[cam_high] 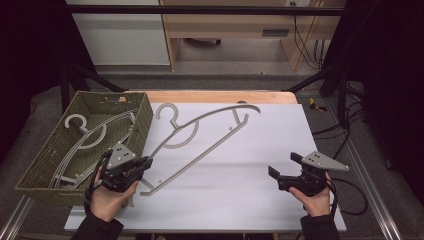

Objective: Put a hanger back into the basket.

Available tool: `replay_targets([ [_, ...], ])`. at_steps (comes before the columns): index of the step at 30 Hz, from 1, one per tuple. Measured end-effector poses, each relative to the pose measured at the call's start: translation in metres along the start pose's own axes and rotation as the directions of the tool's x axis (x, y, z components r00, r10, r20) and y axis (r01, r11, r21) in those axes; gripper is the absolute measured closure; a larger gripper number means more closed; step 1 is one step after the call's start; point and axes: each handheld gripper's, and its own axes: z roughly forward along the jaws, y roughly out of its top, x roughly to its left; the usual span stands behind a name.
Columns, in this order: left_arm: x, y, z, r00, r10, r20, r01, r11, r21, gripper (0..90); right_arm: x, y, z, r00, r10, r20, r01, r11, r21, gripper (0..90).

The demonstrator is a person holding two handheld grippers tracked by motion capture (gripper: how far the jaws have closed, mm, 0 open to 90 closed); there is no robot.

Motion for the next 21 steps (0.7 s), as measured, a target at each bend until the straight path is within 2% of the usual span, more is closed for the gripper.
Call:
replay_targets([
  [4,0.003,0.005,-0.009,1.0,-0.001,-0.002,0.001,0.9998,-0.019,82.7,-0.001,0.0,-0.001,1.0,0.0,0.002,0.0,1.0,-0.008,4.9],
  [7,0.005,0.009,-0.016,0.9996,0.02,-0.021,-0.021,0.9993,-0.03,82.7,-0.001,0.001,-0.002,0.9999,0.002,0.016,-0.001,1.0,-0.017,4.2],
  [11,0.011,0.014,-0.024,0.9994,0.017,-0.032,-0.019,0.9983,-0.055,82.7,0.0,0.002,-0.003,0.9999,0.001,0.01,-0.001,1.0,-0.017,3.7],
  [16,0.02,0.025,-0.031,0.9975,0.034,-0.062,-0.038,0.9979,-0.053,82.7,-0.001,0.002,-0.003,0.9998,-0.004,0.017,0.004,1.0,-0.022,3.3],
  [21,0.031,0.036,-0.032,0.9914,0.072,-0.109,-0.077,0.9965,-0.035,82.7,0.0,0.002,-0.002,0.9997,0.007,0.021,-0.007,1.0,-0.017,3.3],
])
